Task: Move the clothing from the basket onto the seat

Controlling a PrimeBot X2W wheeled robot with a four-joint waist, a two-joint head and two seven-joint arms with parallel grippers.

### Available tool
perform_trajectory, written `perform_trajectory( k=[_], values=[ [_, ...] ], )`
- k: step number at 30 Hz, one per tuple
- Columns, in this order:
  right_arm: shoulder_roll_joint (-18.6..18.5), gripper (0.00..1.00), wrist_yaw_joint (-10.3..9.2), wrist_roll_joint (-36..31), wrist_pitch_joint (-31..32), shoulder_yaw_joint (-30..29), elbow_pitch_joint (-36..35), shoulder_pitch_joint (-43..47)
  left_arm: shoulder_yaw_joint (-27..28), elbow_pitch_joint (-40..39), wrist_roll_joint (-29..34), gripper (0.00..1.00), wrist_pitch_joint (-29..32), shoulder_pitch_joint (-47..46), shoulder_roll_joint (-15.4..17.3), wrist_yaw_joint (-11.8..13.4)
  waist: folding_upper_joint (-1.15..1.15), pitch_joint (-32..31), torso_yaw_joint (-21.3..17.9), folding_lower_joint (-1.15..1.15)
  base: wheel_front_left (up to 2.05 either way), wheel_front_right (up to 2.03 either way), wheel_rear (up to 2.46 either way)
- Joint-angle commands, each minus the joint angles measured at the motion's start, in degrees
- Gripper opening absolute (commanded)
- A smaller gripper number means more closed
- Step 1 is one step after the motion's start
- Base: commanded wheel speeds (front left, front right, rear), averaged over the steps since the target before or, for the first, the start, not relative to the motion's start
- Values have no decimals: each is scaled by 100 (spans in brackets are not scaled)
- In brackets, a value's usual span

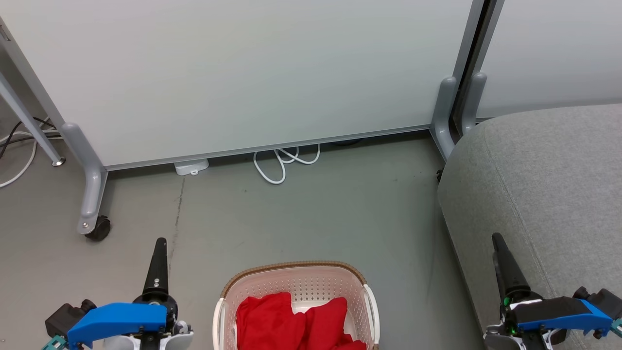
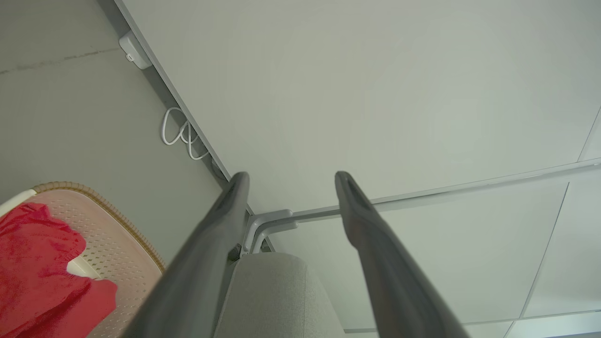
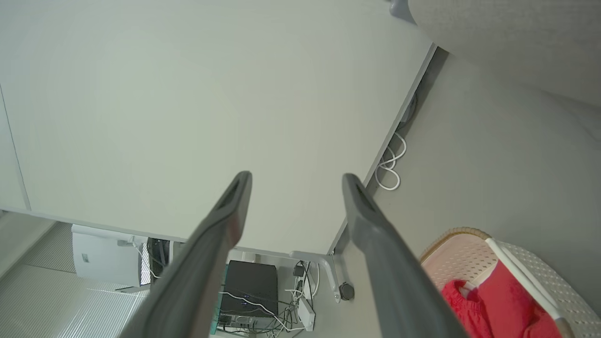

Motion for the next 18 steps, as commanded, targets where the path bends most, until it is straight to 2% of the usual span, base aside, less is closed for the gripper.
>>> perform_trajectory(
  k=[1,12,18],
  values=[
    [-36,100,6,-363,-78,14,-83,-140,-81,-106,267,100,-81,-186,47,19,0,0,5,0,0,0,0],
    [-46,100,7,-1706,-308,175,-6,-194,-297,-140,1591,100,-312,-198,53,59,0,12,27,0,0,0,0],
    [-50,100,8,-2176,-406,211,41,-216,-412,-109,2171,100,-407,-215,56,52,0,13,37,0,0,0,0]
  ],
)
